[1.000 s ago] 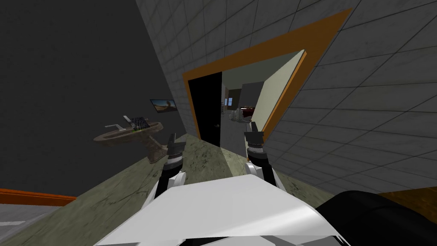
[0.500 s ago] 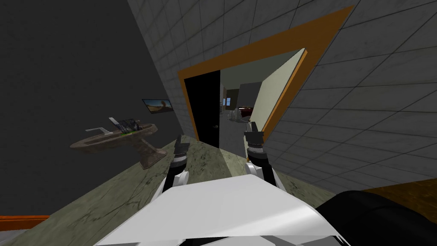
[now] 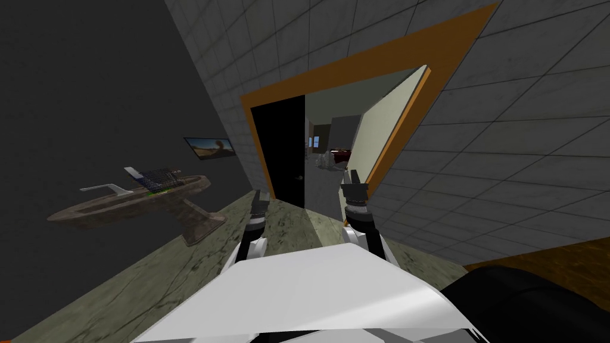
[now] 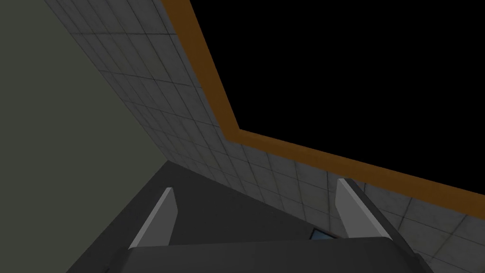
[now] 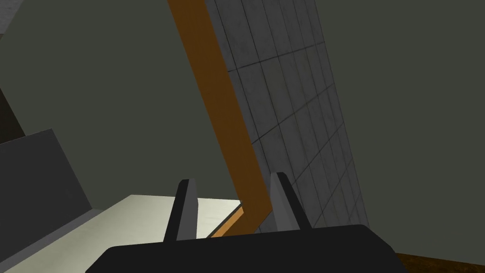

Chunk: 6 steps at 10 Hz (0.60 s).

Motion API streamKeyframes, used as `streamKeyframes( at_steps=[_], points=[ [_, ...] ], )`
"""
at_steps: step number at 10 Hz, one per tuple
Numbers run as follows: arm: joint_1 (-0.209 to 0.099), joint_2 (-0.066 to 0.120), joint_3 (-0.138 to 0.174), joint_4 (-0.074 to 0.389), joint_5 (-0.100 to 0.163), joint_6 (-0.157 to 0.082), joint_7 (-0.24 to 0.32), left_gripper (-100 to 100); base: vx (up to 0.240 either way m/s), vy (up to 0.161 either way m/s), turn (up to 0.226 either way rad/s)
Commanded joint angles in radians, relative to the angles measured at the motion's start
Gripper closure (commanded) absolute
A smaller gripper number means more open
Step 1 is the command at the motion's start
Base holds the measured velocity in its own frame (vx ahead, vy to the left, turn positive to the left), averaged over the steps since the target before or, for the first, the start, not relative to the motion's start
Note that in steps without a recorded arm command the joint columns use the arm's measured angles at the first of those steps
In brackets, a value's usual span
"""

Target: Push the door open

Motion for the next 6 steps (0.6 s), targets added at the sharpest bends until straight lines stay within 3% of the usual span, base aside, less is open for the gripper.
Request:
streamKeyframes(
  at_steps=[1, 3, 6],
  points=[
    [-0.023, 0.008, -0.003, 0.05, 0.006, -0.006, 0.001, -100, 0.104, 0.012, -0.08],
    [-0.036, 0.01, -0.007, 0.088, 0.009, -0.009, -0.001, -100, 0.08, 0.008, -0.052],
    [-0.078, 0.017, -0.018, 0.18, 0.017, -0.019, -0.005, -100, 0.072, 0.011, -0.077]
  ],
)
